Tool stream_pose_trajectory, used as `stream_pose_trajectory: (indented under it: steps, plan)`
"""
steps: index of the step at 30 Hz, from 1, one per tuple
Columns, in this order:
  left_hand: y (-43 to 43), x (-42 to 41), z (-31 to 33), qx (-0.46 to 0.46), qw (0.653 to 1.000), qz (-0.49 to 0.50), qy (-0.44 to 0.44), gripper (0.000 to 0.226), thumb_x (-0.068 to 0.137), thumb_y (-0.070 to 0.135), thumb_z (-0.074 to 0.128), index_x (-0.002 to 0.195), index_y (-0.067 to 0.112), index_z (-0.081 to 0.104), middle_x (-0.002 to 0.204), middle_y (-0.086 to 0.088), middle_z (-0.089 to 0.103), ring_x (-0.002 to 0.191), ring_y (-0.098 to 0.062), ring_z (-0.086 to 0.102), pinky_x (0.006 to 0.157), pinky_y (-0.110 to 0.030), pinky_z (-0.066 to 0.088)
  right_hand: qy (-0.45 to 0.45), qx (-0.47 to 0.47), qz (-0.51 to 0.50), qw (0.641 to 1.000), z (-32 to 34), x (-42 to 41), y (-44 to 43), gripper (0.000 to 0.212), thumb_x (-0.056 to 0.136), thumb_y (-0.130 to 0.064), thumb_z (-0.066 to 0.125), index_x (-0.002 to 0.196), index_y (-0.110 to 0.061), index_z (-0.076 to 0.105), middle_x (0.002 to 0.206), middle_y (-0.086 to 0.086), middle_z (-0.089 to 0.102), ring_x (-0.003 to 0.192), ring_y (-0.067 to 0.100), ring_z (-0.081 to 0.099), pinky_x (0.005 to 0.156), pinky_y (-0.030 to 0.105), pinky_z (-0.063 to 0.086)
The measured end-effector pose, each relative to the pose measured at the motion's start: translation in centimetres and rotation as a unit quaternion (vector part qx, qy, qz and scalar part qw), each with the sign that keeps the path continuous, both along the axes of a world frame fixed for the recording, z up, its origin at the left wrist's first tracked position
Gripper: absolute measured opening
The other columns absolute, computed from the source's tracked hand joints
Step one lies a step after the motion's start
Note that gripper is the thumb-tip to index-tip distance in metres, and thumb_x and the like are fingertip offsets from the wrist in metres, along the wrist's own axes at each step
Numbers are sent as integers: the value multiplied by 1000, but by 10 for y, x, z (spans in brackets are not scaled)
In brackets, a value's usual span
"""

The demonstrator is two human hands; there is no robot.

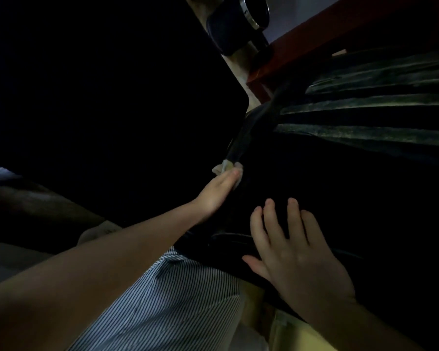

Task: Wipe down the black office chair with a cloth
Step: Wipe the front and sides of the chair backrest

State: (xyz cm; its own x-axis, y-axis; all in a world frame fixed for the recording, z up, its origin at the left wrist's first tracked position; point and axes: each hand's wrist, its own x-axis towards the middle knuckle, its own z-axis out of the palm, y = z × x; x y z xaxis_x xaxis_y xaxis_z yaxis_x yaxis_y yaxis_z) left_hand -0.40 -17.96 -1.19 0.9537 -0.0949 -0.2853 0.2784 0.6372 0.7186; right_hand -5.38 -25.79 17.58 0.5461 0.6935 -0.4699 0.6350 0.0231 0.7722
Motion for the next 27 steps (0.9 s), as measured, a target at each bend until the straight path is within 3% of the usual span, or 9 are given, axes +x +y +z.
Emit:
stream_pose_trajectory:
  steps: [3, 7, 9, 13, 15, 18, 23, 25, 27]
  plan:
    - [-1, -32, -5, -22, 1000, -2, -2, 27, 100, 37, 33, 109, 20, 52, 119, -11, 54, 116, -19, 49, 109, -33, 32, -8, -5, 16, 1000, 0, -1, 1, 86, 72, -69, 55, 122, 1, 47, 118, 20, 63, 103, 40, 62, 90, 47, 33]
    - [-3, -75, -11, -22, 1000, -12, 7, 45, 85, 66, 36, 123, 47, 51, 132, 11, 51, 125, -5, 44, 112, -34, 30, -7, 3, 26, 1000, -1, 0, 1, 88, 71, -71, 56, 123, 0, 46, 119, 19, 63, 103, 40, 62, 90, 47, 33]
    - [-8, -89, -11, -32, 999, -8, -2, 60, 83, 71, 34, 133, 41, 46, 139, 9, 47, 130, -5, 40, 113, -35, 28, -10, 4, 33, 999, -1, 1, 2, 90, 69, -72, 58, 122, 0, 47, 118, 19, 63, 102, 40, 62, 90, 47, 33]
    - [-7, -80, -6, 2, 997, 51, -58, 48, 94, 46, 29, 117, 13, 53, 119, -14, 54, 116, -13, 48, 101, -22, 37, -7, -1, 37, 999, -1, 2, 4, 90, 68, -70, 59, 121, 2, 47, 117, 20, 63, 101, 41, 63, 89, 47, 33]
    - [-2, -60, -3, 3, 996, 61, -59, 43, 96, 41, 27, 111, 10, 54, 112, -16, 54, 106, -16, 51, 99, -21, 36, -4, -8, 28, 1000, -1, 1, 5, 89, 69, -69, 57, 122, 2, 46, 118, 21, 63, 102, 42, 62, 89, 47, 33]
    - [8, -8, -11, 35, 994, 100, -34, 40, 101, 33, 25, 97, 2, 50, 88, -7, 44, 83, -4, 45, 80, -12, 36, 1, -14, 5, 1000, -1, -2, 7, 87, 71, -67, 56, 123, 3, 44, 119, 22, 62, 103, 43, 61, 91, 48, 32]
    - [9, 81, -30, 138, 987, 76, 0, 39, 97, 42, 25, 71, 16, 40, 73, 3, 41, 74, -12, 46, 77, -27, 33, 6, -22, -16, 1000, -5, -3, 7, 84, 72, -64, 56, 121, 3, 47, 117, 23, 62, 101, 43, 62, 91, 48, 33]
    - [0, 97, -30, 151, 988, 40, -13, 39, 97, 39, 24, 72, 17, 43, 76, 0, 45, 76, -10, 45, 80, -27, 31, 2, -21, -19, 1000, -6, -3, 7, 76, 76, -59, 50, 120, 3, 48, 117, 23, 63, 101, 42, 62, 91, 48, 33]
    - [-9, 100, -31, 136, 990, 31, 13, 42, 100, 41, 25, 87, 14, 55, 93, -10, 55, 95, -18, 52, 93, -33, 35, 1, -26, -25, 999, -6, -2, 8, 67, 82, -50, 38, 121, 4, 47, 118, 23, 62, 101, 43, 62, 92, 48, 33]
